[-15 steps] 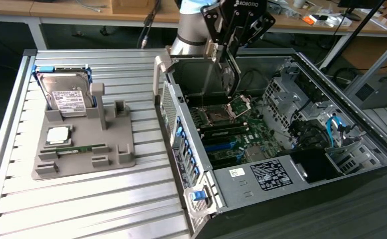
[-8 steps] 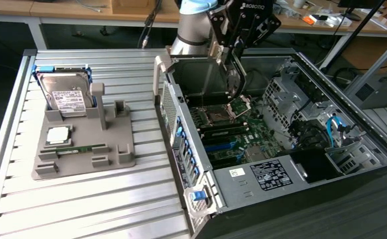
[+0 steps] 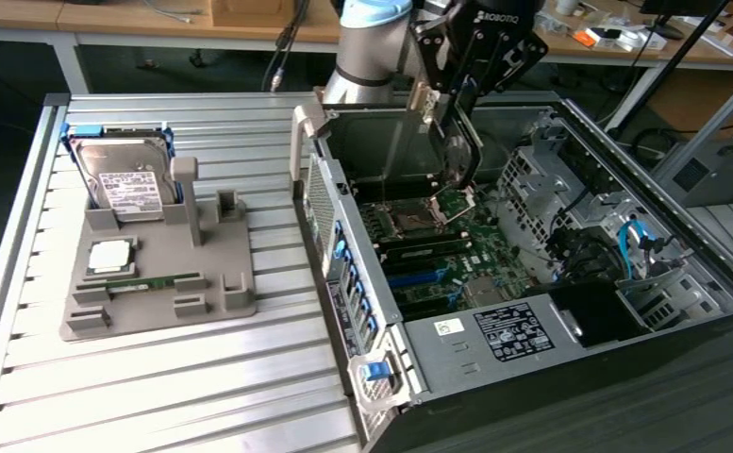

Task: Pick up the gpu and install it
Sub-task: 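Pick up the gpu and move the gpu toward the slot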

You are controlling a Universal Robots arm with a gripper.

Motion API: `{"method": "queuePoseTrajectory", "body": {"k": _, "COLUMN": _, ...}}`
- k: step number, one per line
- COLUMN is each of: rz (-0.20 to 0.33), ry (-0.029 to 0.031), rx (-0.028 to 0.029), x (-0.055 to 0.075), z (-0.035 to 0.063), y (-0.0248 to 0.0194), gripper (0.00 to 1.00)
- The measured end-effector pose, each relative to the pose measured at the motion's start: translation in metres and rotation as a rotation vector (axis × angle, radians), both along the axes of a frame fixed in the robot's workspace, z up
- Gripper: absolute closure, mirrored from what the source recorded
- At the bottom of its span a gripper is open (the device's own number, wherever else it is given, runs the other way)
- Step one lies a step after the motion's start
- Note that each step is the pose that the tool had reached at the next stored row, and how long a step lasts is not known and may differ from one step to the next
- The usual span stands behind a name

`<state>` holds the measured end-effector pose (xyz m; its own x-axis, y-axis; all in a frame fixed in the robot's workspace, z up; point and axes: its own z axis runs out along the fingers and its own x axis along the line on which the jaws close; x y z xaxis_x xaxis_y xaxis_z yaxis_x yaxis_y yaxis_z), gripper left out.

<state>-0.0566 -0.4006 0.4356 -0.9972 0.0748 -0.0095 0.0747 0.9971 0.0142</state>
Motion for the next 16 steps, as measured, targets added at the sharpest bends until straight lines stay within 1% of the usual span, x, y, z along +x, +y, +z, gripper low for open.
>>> {"method": "queuePoseTrajectory", "body": {"k": 10, "rz": 0.0, "ry": 0.0017, "rx": -0.0028, "x": 0.018, "z": -0.0019, "y": -0.0055, "gripper": 0.73}}
{"method": "queuePoseTrajectory", "body": {"k": 16, "rz": 0.0, "ry": 0.0022, "rx": -0.0035, "x": 0.025, "z": -0.0039, "y": -0.0096, "gripper": 0.73}}
